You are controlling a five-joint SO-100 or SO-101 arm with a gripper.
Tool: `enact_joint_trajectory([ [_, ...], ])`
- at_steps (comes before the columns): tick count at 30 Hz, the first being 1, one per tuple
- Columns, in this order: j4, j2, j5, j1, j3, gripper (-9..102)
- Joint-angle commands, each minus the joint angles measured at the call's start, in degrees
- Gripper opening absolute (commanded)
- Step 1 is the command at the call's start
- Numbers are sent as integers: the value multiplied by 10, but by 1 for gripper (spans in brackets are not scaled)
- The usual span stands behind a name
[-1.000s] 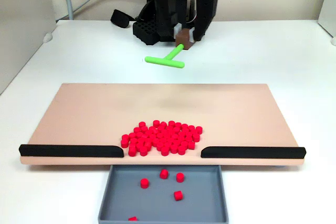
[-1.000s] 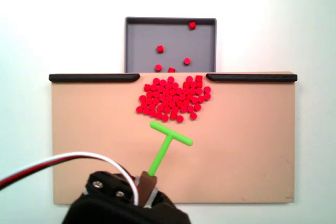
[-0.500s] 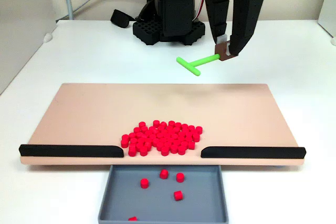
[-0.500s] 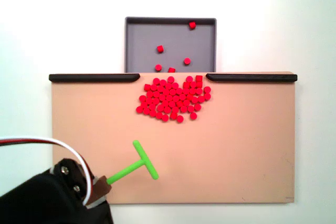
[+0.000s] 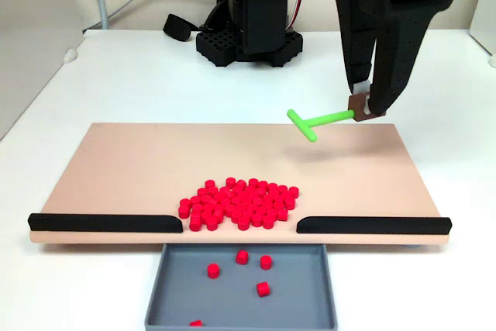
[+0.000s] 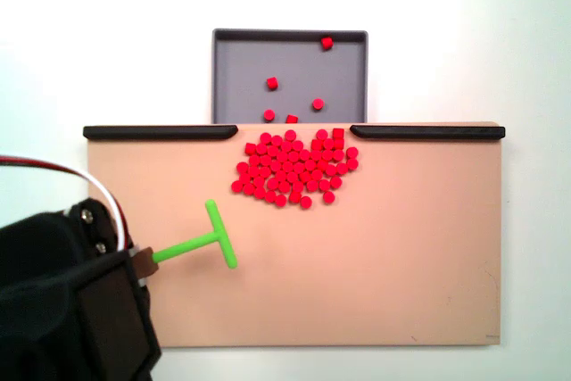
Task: Gather the left side granules
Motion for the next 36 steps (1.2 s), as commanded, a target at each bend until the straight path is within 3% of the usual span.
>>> enact_joint_trajectory([
  [1, 8, -20, 20, -11, -57, 0],
  [28, 11, -159, 163, 0, -209, 0],
  [36, 11, -192, 158, 8, -245, 0],
])
